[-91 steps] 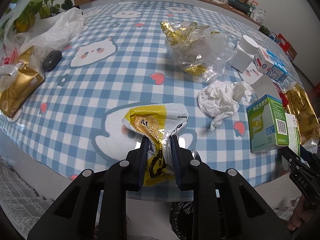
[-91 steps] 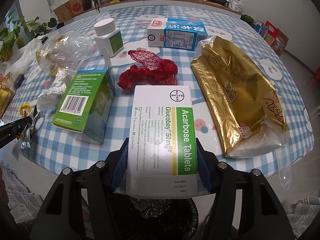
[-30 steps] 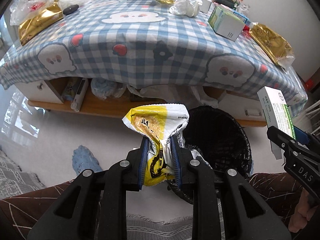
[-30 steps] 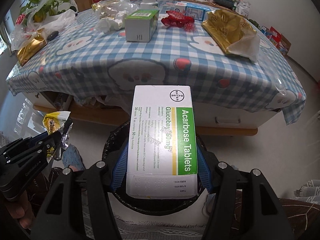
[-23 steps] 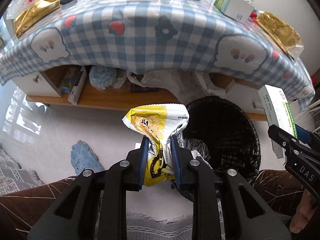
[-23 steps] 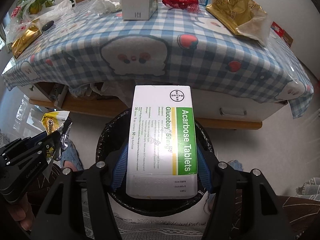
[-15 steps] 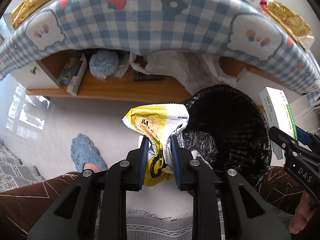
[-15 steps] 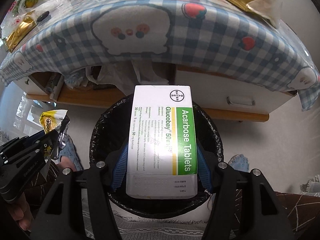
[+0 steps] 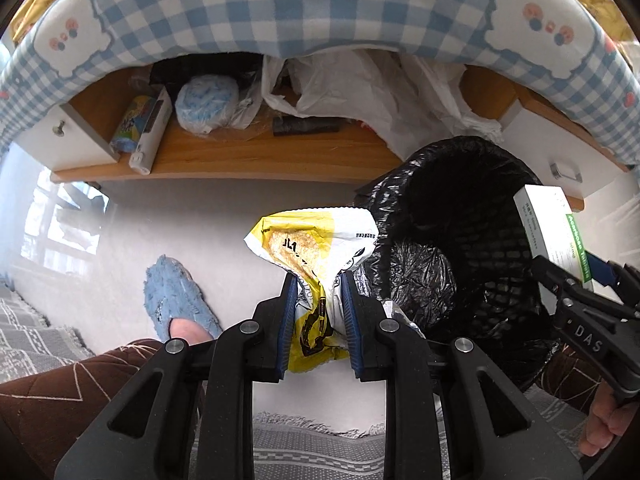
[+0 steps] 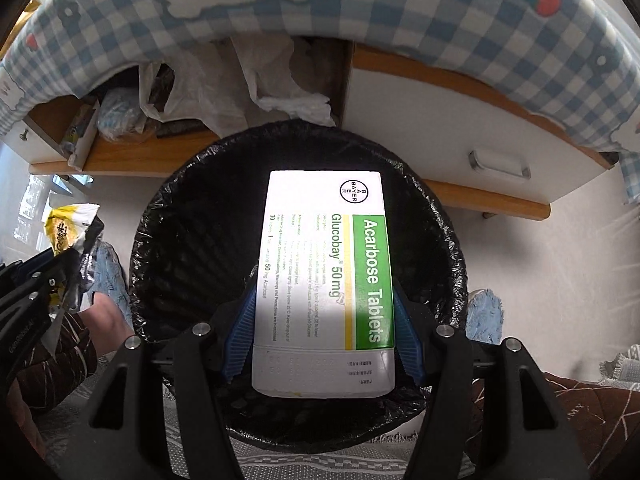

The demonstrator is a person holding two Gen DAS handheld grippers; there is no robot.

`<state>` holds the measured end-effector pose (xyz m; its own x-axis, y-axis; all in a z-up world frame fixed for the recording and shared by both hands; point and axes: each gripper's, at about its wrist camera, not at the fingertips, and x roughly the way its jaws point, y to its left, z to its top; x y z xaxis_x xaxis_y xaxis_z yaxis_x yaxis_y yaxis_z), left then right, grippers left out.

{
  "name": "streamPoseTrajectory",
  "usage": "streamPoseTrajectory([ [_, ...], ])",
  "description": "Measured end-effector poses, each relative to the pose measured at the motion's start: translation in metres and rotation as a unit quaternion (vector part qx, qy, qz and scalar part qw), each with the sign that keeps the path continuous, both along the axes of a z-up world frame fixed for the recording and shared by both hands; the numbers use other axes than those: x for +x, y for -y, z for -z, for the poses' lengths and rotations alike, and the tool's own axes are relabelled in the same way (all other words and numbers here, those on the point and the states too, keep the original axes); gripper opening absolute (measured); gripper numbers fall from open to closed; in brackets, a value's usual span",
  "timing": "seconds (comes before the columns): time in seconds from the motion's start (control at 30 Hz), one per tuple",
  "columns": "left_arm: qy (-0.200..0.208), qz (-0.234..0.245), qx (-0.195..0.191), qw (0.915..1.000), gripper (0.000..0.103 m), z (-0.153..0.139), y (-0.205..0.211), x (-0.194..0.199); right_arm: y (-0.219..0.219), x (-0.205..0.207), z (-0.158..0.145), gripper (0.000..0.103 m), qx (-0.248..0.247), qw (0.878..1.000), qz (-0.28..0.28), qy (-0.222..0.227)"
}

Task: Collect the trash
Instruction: 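Carry the wrapper and the white box with both tools over the black bin, then open right tool to drop the white box while left tool drops the wrapper into the bin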

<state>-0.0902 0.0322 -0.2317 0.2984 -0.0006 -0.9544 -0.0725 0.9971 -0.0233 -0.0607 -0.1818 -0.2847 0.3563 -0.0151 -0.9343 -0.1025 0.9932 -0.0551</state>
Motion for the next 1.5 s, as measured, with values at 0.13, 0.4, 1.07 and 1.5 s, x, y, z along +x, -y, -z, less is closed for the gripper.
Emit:
streamPoseTrajectory([
  [0.13, 0.011, -0.002, -0.003, 0.9999, 0.022, -0.004, -0.001, 0.000, -0.003, 0.000, 0.003, 0.058, 0.002, 1.000, -0.007, -0.002],
  [0.4, 0.014, -0.001, -0.004, 0.9999, 0.022, -0.007, 0.004, 0.000, -0.001, -0.006, -0.009, 0.076, -0.005, 1.000, -0.007, 0.012],
  [1.07, 0.037, 0.039, -0.016, 0.9984, 0.022, -0.061, 0.066, 0.015, 0.092, -0.020, -0.077, 0.095, -0.006, 0.997, 0.045, 0.062],
  [1.5, 0.002, 0.077, 0.000, 0.9971, 0.022, -0.032, 0.114, 0.029, 0.142, -0.018, -0.066, 0.095, 0.012, 0.995, 0.095, 0.042],
])
